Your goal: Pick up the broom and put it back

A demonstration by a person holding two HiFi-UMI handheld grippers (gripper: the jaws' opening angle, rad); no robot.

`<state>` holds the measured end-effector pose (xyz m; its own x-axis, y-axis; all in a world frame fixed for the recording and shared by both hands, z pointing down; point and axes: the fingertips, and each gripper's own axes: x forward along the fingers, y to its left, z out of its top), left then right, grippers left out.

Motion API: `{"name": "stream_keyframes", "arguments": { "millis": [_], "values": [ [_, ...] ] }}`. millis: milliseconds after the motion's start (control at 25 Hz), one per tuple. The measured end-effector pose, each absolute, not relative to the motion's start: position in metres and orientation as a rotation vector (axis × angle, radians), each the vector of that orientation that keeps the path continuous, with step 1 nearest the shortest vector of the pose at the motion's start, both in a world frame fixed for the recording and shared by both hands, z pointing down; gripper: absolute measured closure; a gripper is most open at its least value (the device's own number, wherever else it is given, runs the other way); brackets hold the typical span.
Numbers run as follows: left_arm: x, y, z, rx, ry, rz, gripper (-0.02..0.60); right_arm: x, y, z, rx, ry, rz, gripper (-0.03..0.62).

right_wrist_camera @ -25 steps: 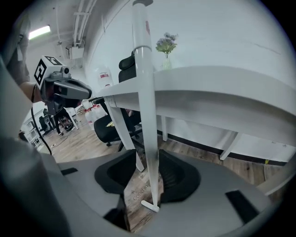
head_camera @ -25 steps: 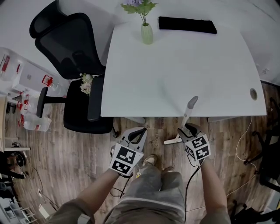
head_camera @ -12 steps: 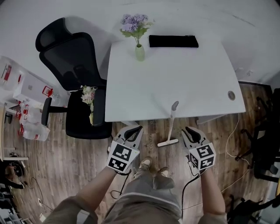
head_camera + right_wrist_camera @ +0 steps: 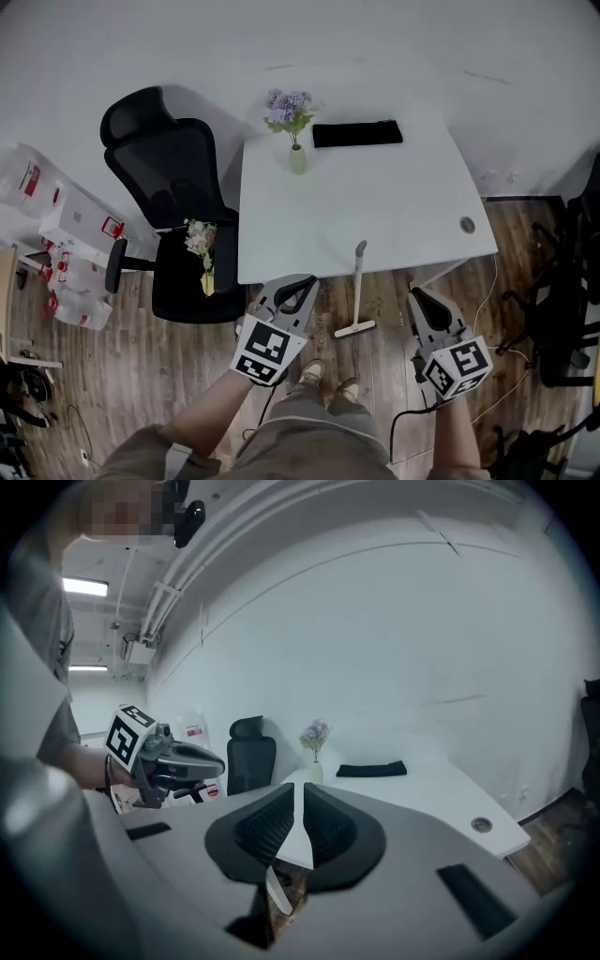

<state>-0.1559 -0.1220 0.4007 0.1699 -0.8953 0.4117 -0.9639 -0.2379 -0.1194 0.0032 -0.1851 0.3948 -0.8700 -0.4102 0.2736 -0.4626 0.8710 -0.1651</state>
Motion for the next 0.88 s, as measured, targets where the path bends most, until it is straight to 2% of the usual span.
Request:
{"name": "stream_keyframes", "arguments": {
  "millis": [400, 560, 880],
  "values": [
    [-0.131, -0.101, 0.330, 2.417, -1.852, 0.567, 0.566, 0.044, -0.127, 0.305, 0.757, -2.911, 0.221, 0.551],
    [-0.116, -0.092, 0.323, 2.432, -1.836, 0.543, 0.566, 0.065, -0.108, 0.300, 0.861, -2.928, 0.290, 0.563],
    [-0.090, -0.077, 0.334, 2.429, -1.768, 0.518, 0.566, 0.079, -0.099, 0.312, 0.869, -2.867, 0.159, 0.563]
  ]
}}
